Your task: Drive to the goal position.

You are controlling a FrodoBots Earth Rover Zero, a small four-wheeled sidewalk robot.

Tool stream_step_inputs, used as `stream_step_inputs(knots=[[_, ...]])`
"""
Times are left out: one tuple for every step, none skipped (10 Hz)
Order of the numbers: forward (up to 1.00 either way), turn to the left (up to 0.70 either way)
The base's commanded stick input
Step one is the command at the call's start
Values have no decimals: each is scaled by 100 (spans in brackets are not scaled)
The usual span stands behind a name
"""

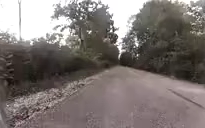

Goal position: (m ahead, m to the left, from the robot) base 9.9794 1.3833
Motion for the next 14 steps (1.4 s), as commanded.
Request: stream_step_inputs(knots=[[70, 0], [70, 0], [70, 0], [70, 0], [70, -10], [70, -28], [70, -35], [70, -35], [70, -33], [70, -8], [70, -1], [70, 0], [70, 0], [70, 0]])
